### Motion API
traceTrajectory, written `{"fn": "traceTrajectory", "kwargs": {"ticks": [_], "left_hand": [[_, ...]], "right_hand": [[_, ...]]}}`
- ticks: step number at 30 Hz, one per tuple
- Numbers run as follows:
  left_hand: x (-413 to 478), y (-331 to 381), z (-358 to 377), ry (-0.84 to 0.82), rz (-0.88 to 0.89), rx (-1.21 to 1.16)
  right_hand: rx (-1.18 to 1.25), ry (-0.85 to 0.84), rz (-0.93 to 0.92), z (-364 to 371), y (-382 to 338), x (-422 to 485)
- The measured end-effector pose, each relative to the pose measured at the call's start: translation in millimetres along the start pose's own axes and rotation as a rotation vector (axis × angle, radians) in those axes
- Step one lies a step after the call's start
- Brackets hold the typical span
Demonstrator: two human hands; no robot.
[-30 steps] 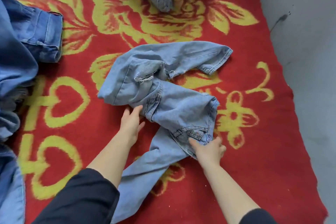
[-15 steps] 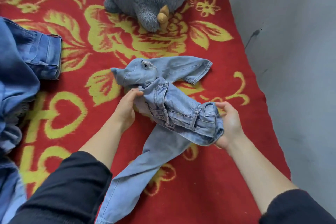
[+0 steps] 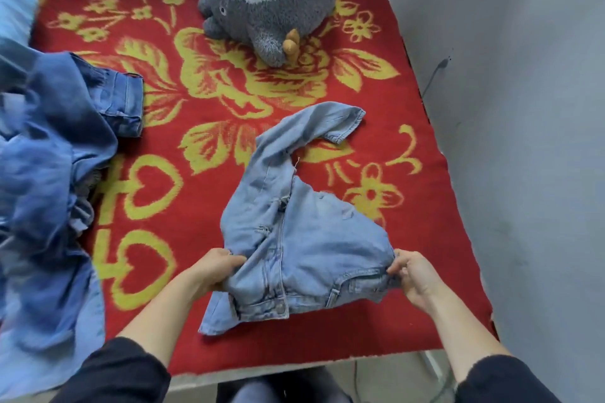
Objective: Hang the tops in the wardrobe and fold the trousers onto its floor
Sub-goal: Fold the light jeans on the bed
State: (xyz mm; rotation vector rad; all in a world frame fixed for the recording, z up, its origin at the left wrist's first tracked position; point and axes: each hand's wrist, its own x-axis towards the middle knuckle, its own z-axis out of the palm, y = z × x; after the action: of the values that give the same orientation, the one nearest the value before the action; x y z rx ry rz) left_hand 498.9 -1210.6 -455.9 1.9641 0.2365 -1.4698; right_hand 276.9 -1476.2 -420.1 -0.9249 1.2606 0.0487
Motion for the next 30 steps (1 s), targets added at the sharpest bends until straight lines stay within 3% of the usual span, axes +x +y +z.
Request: {"fn": "traceTrajectory", "kwargs": {"ticks": [2,4,7,9,12,15,17,21,23,27,30], "left_hand": [[-13,-24,-8,0.051,-0.005,0.129],[-21,-42,-13,0.107,0.105,0.119],[-31,-61,-14,0.118,0.124,-0.169],[-33,-65,-15,0.095,0.075,-0.356],[-35,-50,-27,0.022,-0.011,-0.367],[-21,-13,-40,-0.125,-0.079,-0.342],[-10,28,-51,-0.031,-0.013,-0.292],[-15,147,-85,0.247,0.404,-0.407],[-38,210,-110,0.318,0.647,-0.518],[-104,312,-160,0.309,1.066,-0.72],[-151,356,-181,0.262,1.205,-0.748]], "right_hand": [[0.028,-0.037,0.137,1,19,-6],[0.038,-0.131,0.268,6,35,-9],[-0.167,-0.247,0.364,13,51,-7],[-0.333,-0.225,0.389,22,50,-4],[-0.494,-0.049,0.153,43,29,12],[-0.622,0.004,-0.071,85,-22,16],[-0.639,0.034,-0.194,116,-65,21],[-0.595,0.142,-0.507,165,-176,20],[-0.441,0.168,-0.709,181,-235,8],[-0.143,0.17,-1.032,199,-337,-30],[-0.068,0.158,-1.164,201,-385,-59]]}}
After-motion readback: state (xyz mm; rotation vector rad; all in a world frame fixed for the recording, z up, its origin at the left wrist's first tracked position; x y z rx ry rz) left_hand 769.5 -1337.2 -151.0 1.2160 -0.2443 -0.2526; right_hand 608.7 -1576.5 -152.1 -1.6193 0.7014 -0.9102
